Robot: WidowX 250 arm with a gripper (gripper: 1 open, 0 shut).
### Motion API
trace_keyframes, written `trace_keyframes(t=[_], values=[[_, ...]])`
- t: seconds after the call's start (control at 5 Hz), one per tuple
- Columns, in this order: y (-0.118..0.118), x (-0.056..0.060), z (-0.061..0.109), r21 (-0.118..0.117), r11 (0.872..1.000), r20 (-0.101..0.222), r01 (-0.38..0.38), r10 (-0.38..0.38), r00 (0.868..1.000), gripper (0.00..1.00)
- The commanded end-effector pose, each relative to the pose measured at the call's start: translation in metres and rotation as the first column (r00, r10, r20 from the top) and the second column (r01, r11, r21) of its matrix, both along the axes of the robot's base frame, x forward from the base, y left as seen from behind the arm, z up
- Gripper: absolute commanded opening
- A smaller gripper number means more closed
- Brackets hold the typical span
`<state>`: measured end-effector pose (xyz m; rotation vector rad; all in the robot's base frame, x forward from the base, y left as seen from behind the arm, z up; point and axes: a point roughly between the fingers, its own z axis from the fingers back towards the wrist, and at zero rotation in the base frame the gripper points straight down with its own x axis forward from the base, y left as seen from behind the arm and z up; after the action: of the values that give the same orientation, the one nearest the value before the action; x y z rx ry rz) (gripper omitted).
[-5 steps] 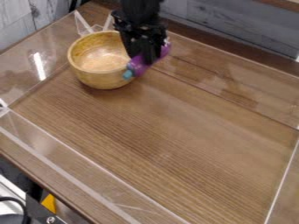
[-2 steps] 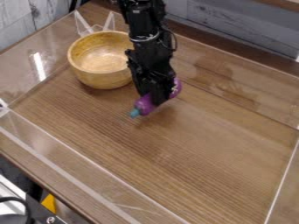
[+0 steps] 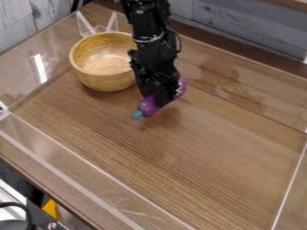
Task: Remove the purple eggplant from inside the brown bowl and put it on the table
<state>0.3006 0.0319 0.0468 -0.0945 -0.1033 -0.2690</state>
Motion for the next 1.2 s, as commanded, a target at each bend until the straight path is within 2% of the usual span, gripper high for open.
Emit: trace_keyframes(t=[0.0,0.4,0.8,1.0], values=[[-0.005,0.006,0.008,0.019,0.999,0.055,-0.028,0.027,0.998,0.0],[-0.019,0.017,-0.007,0.024,0.997,0.052,0.07,-0.072,0.996,0.0],[-0.029,0.028,-0.009,0.033,0.983,0.048,0.182,-0.183,0.982,0.0],[-0.021,0.027,-0.007,0.036,0.987,0.044,0.156,-0.158,0.986,0.0]])
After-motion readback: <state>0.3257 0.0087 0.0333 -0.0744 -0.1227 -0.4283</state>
